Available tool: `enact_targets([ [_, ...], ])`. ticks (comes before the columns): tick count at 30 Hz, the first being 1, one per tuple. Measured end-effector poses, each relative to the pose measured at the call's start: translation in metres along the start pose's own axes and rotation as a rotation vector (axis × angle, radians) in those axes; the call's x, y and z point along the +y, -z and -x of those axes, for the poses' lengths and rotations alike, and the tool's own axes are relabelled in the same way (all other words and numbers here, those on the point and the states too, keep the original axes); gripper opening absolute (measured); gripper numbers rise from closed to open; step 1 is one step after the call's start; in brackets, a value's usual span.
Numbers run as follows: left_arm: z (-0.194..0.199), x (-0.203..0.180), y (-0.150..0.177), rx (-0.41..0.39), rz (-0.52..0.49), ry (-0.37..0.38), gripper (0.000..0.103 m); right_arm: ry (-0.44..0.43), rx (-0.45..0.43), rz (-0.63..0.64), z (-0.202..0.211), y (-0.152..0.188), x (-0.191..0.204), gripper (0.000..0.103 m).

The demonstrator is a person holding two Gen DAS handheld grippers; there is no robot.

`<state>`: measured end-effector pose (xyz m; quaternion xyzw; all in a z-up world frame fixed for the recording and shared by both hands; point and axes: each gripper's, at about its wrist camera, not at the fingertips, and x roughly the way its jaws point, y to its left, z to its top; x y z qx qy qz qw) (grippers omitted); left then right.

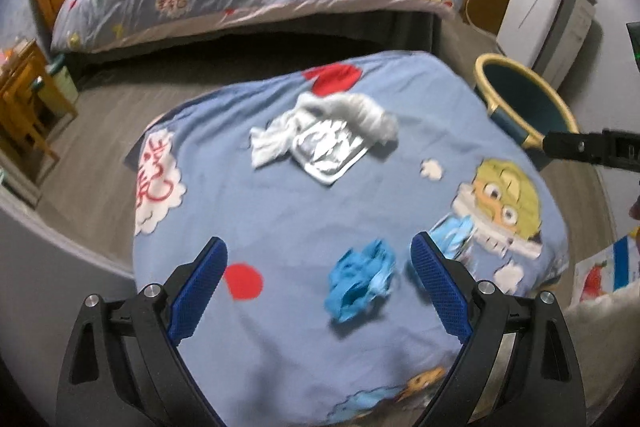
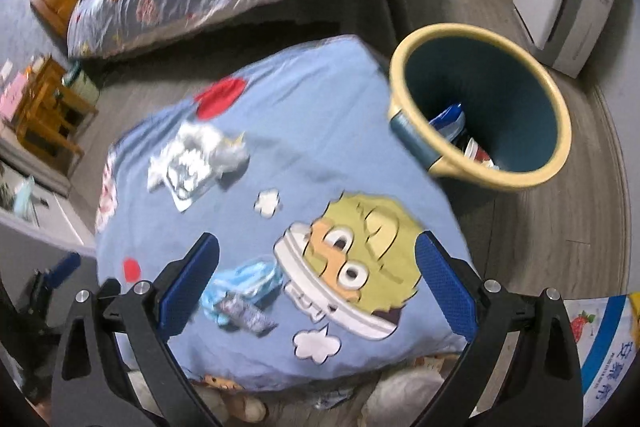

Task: Collect trash
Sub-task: 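Grasp the blue crumpled cloth with the left tool while the right tool grasps the foil blister packet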

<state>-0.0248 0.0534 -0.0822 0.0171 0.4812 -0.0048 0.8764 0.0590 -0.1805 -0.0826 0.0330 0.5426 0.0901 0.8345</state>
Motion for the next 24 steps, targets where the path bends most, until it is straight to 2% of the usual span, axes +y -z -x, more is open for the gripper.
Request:
enact_targets([
  [7, -0.015, 0.011, 0.017, 0.046, -0.031, -0.015, 0.092, 0.024, 0.072, 0.062, -0.021, 0.028, 0.015, 0.094],
  [13, -0.021, 0.011, 0.022, 0.066, -0.053, -0.005, 0.090, -0.002, 0.151, 0.148, -0.039, 0.048, 0.032, 0.064],
  [15, -0.022, 0.009, 0.023, 0.072, -0.070, 0.011, 0.083, -0.029, 0.181, 0.179, -0.046, 0.055, 0.039, 0.054],
  [19, -0.025, 0.002, 0.024, 0.083, -0.091, 0.040, 0.076, -0.038, 0.218, 0.252, -0.061, 0.064, 0.056, 0.049],
  [24, -0.035, -0.009, 0.026, 0.111, -0.137, 0.066, 0.068, -0.040, 0.218, 0.308, -0.073, 0.066, 0.067, 0.044],
])
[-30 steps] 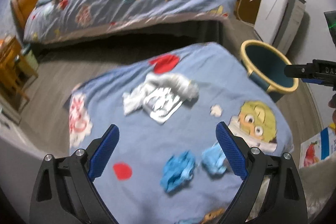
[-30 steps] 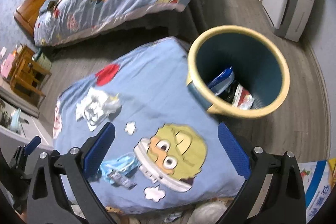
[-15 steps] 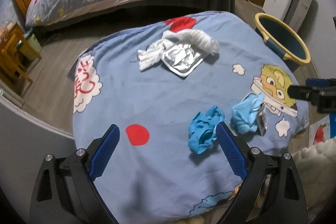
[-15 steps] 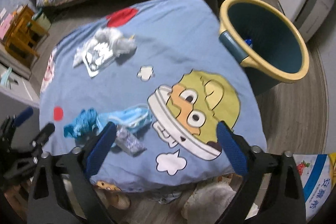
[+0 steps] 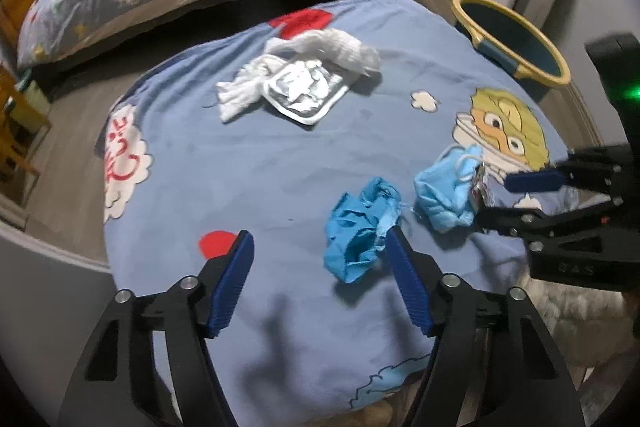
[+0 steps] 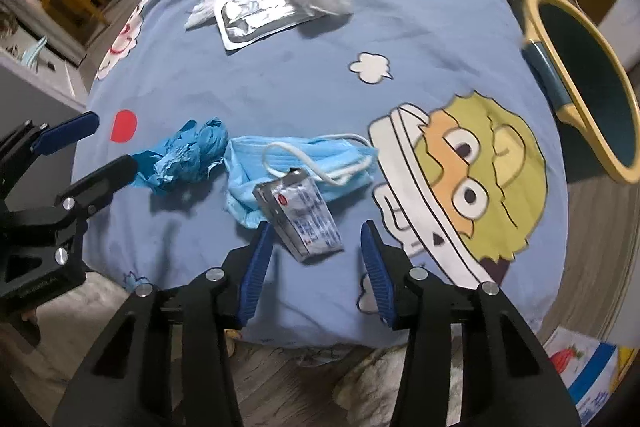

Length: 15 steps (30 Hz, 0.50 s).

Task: Collect trash
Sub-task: 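Grasp the blue crumpled cloth with the left tool while the right tool grasps the foil blister packet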

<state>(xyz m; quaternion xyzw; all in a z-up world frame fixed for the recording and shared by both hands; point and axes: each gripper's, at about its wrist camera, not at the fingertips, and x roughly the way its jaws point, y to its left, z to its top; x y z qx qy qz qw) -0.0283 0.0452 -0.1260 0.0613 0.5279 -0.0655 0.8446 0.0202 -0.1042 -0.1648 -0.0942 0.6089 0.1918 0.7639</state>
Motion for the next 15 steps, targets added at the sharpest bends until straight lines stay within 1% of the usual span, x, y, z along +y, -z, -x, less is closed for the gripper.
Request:
enact_targets([
  [2, -0.005, -0.006, 0.000, 0.010, -0.027, 0.001, 0.067, -0.009, 0.002, -0.002, -0.004, -0.004, -0.001, 0.029],
  [8, -0.019, -0.022, -0.003, 0.042, -0.093, 0.014, 0.059, -0.029, -0.031, -0.039, 0.004, -0.010, -0.009, 0.028],
  [10, -0.024, -0.026, -0.003, 0.056, -0.105, 0.019, 0.051, -0.044, -0.043, -0.068, 0.008, -0.012, -0.015, 0.028],
  [11, -0.027, -0.027, -0.004, 0.067, -0.112, 0.019, 0.044, -0.053, -0.049, -0.081, 0.011, -0.012, -0.018, 0.023],
  [13, -0.031, -0.029, -0.004, 0.082, -0.121, 0.017, 0.041, -0.063, -0.060, -0.100, 0.015, -0.014, -0.021, 0.023],
  [14, -0.031, -0.029, -0.005, 0.080, -0.121, 0.015, 0.037, -0.066, -0.065, -0.107, 0.016, -0.015, -0.022, 0.023],
  [15, -0.030, -0.028, -0.006, 0.077, -0.116, 0.016, 0.028, -0.072, -0.075, -0.118, 0.019, -0.016, -0.024, 0.023],
])
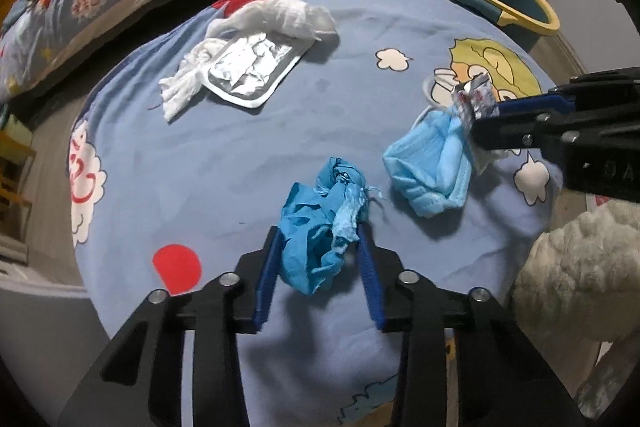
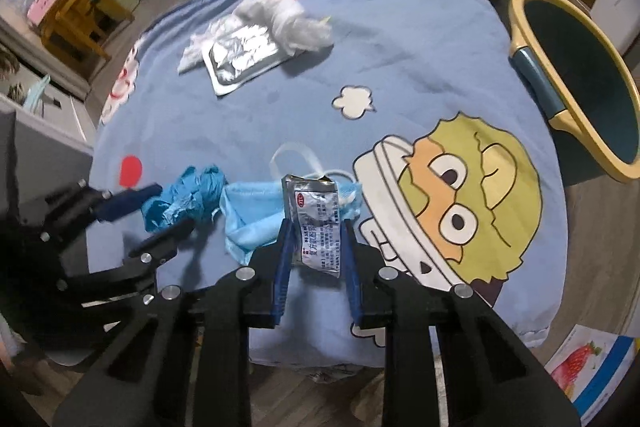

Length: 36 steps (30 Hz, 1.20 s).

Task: Collect trash
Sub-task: 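Grasp the blue crumpled cloth with the left tool while the right tool grasps the foil blister packet, then carry the blue cloth and foil packet over the bin and open both tools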

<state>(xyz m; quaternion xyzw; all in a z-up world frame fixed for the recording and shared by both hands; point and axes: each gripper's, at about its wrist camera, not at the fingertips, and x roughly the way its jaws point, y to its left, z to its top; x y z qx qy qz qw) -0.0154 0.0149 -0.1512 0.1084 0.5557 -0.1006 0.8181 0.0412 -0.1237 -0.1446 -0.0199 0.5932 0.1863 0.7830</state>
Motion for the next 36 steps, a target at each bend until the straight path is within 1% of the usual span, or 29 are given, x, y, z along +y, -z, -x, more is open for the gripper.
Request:
enact_targets([
  [1, 0.000, 0.001, 0.000, 0.000, 0.008, 0.002, 0.022, -0.004, -0.006, -0.009, 0.002, 0.000, -0.002, 0.023],
  [5, 0.008, 0.010, -0.003, -0.025, 0.055, 0.015, 0.021, -0.026, -0.030, -0.042, 0.010, -0.005, -0.006, 0.023],
  [9, 0.023, 0.015, -0.009, -0.086, 0.085, 0.020, 0.020, -0.037, -0.060, -0.062, 0.021, -0.010, -0.009, 0.023],
  [13, 0.044, 0.017, -0.021, -0.157, 0.113, 0.044, 0.020, -0.065, -0.107, -0.096, 0.041, -0.016, -0.014, 0.023],
  [15, 0.061, 0.015, -0.028, -0.198, 0.110, 0.054, 0.020, -0.073, -0.126, -0.110, 0.052, -0.021, -0.017, 0.023],
  [17, 0.076, 0.013, -0.037, -0.220, 0.102, 0.063, 0.020, -0.081, -0.152, -0.111, 0.069, -0.030, -0.022, 0.023],
  [21, 0.117, 0.009, -0.063, -0.282, 0.053, 0.073, 0.020, -0.074, -0.220, -0.103, 0.106, -0.049, -0.037, 0.023],
  [24, 0.140, 0.005, -0.084, -0.317, 0.000, 0.054, 0.020, -0.040, -0.260, -0.100, 0.130, -0.062, -0.060, 0.023],
  [28, 0.153, 0.005, -0.106, -0.349, -0.022, 0.054, 0.020, 0.022, -0.285, -0.135, 0.143, -0.070, -0.100, 0.023],
  [31, 0.148, 0.000, -0.118, -0.364, -0.016, 0.068, 0.020, 0.047, -0.286, -0.201, 0.139, -0.073, -0.135, 0.023],
  [33, 0.139, -0.003, -0.125, -0.367, 0.011, 0.097, 0.020, 0.043, -0.291, -0.255, 0.136, -0.069, -0.157, 0.023],
  [36, 0.128, -0.014, -0.139, -0.351, 0.043, 0.146, 0.020, 0.035, -0.289, -0.321, 0.132, -0.063, -0.184, 0.023],
])
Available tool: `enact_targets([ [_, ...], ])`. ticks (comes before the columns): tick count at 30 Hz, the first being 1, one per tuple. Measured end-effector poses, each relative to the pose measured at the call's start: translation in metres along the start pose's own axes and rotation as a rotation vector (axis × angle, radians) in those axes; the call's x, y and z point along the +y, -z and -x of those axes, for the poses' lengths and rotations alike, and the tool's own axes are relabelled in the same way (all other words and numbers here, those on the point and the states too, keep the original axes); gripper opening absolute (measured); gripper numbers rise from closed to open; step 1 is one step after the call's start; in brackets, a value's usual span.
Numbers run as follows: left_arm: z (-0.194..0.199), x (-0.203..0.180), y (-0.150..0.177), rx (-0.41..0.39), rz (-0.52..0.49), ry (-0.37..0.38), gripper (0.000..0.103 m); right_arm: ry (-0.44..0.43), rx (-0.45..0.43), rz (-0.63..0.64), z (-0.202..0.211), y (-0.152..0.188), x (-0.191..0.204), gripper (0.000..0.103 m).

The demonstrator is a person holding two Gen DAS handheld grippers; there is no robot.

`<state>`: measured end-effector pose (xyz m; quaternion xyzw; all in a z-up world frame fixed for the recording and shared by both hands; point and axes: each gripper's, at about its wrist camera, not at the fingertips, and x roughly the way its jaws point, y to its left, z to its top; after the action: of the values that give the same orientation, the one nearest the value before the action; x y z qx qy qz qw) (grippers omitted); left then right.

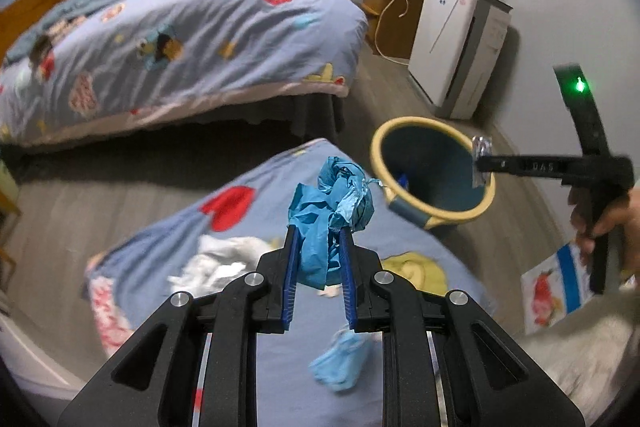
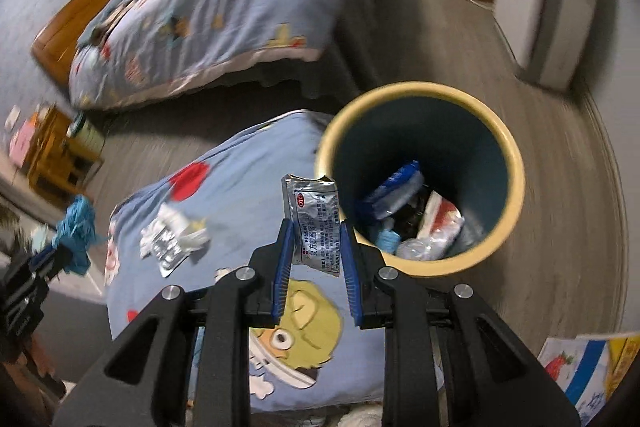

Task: Collect trash
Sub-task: 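Carry the blue cloth and foil packet over the bin and open both tools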

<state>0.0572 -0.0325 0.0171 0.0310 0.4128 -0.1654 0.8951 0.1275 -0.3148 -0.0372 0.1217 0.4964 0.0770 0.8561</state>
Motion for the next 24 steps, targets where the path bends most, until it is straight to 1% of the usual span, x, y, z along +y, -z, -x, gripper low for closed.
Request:
enact_targets([
  [4, -0.012, -0.023, -0.014, -0.031, -0.025, 0.036, 0.020, 0.012, -0.004, -0.075, -0.003, -0.005, -0.034, 0.023],
  [6, -0.023, -0.034, -0.022, -0.026, -0.027, 0.061, 0.020, 0.024, -0.004, -0.096, -0.005, -0.007, -0.045, 0.023],
  [9, -0.042, -0.052, -0.031, -0.017, -0.055, 0.064, 0.020, 0.048, 0.003, -0.114, -0.011, -0.010, -0.063, 0.023],
  [12, -0.063, -0.070, -0.037, 0.005, -0.068, 0.083, 0.020, 0.062, 0.009, -0.136, -0.016, -0.014, -0.080, 0.023],
  [18, -0.100, -0.107, -0.042, 0.037, -0.121, 0.087, 0.020, 0.094, 0.017, -0.171, -0.025, -0.020, -0.108, 0.023],
  [24, -0.137, -0.136, -0.035, 0.086, -0.179, 0.072, 0.020, 0.107, 0.046, -0.198, -0.038, -0.019, -0.126, 0.023],
])
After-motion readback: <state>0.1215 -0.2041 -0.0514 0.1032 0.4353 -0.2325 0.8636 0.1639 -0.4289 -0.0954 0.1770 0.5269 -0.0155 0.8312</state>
